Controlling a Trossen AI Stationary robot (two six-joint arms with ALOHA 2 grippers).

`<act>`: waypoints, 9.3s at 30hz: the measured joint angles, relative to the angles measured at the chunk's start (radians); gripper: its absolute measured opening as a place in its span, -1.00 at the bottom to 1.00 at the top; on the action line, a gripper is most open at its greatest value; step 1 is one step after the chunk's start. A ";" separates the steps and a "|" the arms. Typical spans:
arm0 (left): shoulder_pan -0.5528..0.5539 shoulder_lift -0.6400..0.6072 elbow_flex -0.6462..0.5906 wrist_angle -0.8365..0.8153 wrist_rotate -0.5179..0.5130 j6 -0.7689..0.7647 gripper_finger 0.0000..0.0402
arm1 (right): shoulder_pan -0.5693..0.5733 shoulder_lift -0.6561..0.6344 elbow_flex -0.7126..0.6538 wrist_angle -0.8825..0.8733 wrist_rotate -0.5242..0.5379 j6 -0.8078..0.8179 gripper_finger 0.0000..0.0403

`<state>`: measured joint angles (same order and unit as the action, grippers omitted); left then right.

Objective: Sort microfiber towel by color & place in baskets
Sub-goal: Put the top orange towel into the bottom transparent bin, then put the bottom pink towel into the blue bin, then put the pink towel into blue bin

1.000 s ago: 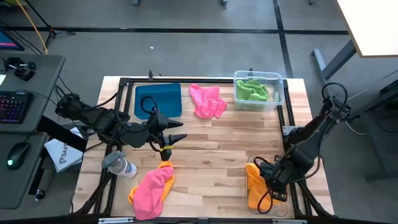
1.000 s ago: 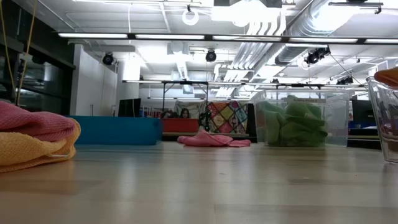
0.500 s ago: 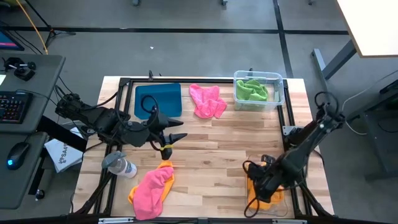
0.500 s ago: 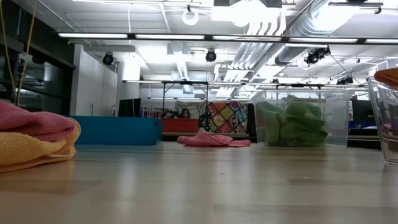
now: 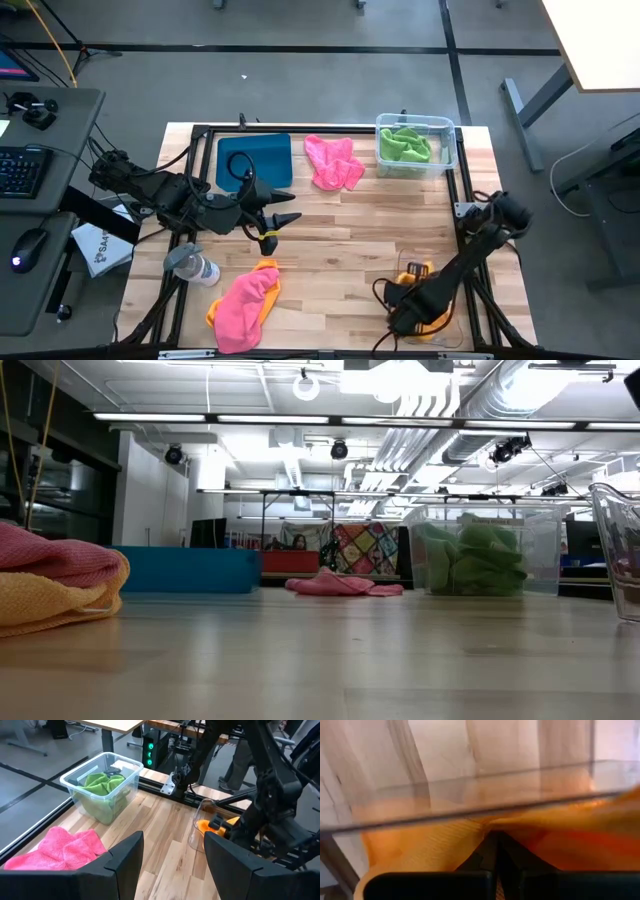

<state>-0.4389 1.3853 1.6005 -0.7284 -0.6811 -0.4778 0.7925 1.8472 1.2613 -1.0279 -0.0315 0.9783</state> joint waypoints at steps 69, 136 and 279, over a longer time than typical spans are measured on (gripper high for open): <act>-0.208 0.183 -0.455 -0.210 0.609 -1.057 -0.02 | -0.338 -0.485 0.000 0.174 0.312 -0.168 0.29; 0.708 -0.319 -0.824 0.407 -0.145 0.120 -1.00 | -0.419 -0.486 0.000 0.175 0.372 -0.058 0.29; 0.968 -0.571 -0.446 0.634 0.780 0.292 -0.16 | -1.051 0.159 0.302 1.232 0.116 -0.470 -1.00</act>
<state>0.5293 0.8143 1.1549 -0.0948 0.0989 -0.1860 -0.2581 2.0061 1.5631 0.2044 0.0844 0.5078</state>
